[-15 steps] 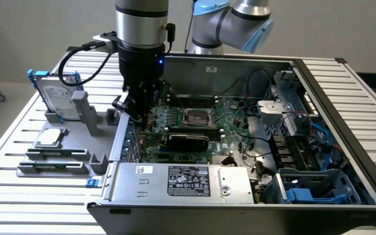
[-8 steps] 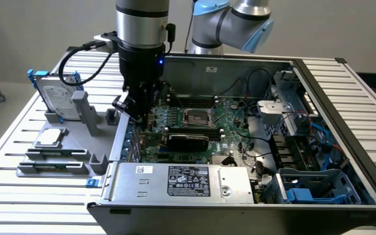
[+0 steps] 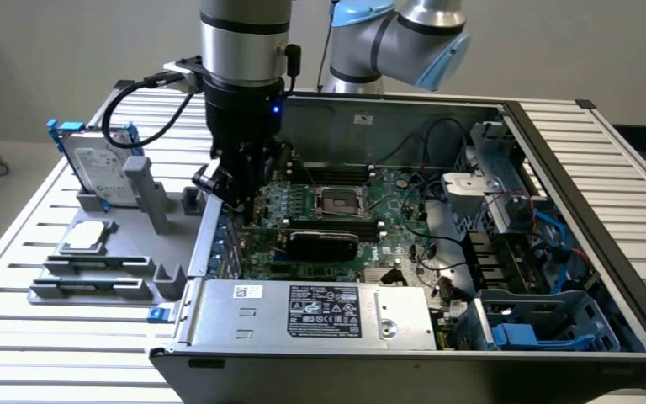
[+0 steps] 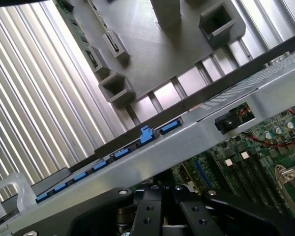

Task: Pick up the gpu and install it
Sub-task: 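Press down on the gpu until it lock into place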

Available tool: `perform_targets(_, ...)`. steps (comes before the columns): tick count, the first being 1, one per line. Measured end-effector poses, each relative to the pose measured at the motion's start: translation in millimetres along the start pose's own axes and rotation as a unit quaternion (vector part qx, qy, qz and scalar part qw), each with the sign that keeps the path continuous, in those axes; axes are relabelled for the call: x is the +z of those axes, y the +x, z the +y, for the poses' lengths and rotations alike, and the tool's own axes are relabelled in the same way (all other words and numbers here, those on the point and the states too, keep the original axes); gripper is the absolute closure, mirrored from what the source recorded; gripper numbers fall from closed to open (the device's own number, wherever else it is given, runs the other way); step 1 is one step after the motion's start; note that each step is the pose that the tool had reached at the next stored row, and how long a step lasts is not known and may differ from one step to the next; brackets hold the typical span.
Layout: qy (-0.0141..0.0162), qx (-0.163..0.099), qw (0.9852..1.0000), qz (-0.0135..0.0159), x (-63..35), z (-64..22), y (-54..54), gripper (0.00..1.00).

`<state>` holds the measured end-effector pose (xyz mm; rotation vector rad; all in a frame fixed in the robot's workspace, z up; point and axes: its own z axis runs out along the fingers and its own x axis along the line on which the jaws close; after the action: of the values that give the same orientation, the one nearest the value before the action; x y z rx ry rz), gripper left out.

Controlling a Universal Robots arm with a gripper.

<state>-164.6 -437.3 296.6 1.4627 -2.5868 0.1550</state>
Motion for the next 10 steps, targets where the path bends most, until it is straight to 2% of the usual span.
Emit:
perform_targets(4, -0.0003, 0.003, 1.0000, 0.0004, 0.1, -0.6, -0.8, 0.89)
perform_targets(10, 0.0006, 0.006, 1.0000, 0.0027, -0.4, -1.9, -1.7, 0.89)
